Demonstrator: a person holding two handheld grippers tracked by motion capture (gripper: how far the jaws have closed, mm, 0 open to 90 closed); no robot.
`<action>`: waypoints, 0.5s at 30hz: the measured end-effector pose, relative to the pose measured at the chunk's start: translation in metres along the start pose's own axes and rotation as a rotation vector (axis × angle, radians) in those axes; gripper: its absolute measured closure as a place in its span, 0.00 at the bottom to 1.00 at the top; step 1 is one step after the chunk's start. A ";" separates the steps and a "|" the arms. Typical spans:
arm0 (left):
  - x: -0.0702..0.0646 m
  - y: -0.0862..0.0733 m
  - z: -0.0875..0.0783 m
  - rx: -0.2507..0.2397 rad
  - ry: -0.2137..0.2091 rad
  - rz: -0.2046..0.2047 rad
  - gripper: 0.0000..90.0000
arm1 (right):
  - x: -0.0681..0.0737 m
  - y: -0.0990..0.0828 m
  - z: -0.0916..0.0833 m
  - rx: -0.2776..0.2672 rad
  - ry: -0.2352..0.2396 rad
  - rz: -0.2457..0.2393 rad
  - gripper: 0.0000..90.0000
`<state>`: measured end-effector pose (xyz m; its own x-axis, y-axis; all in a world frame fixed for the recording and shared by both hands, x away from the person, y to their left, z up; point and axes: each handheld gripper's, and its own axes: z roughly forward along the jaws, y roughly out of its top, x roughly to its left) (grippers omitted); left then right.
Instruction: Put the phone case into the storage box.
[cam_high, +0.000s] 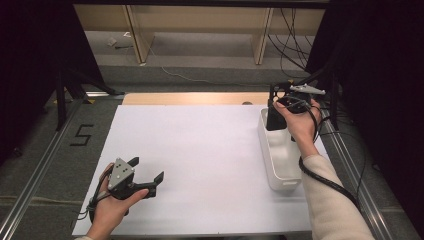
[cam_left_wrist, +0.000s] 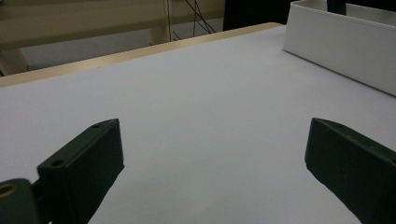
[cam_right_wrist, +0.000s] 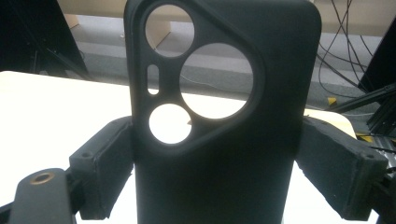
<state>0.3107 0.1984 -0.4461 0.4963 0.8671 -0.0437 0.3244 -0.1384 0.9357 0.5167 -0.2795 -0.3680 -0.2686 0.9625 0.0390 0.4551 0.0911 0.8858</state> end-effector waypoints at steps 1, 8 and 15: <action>0.000 0.000 0.000 0.001 0.000 0.001 0.04 | 0.000 0.000 0.000 -0.001 -0.001 0.001 0.17; 0.000 0.000 0.000 -0.001 0.001 -0.001 0.04 | -0.001 0.000 0.002 -0.001 -0.001 0.006 0.17; 0.000 0.000 0.000 -0.001 0.002 0.000 0.04 | 0.001 0.000 0.006 0.000 0.004 0.003 0.17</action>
<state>0.3106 0.1986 -0.4460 0.4943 0.8682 -0.0433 0.3238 -0.1377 0.9360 0.5214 -0.2767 -0.3708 -0.2707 0.9617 0.0435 0.4556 0.0882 0.8858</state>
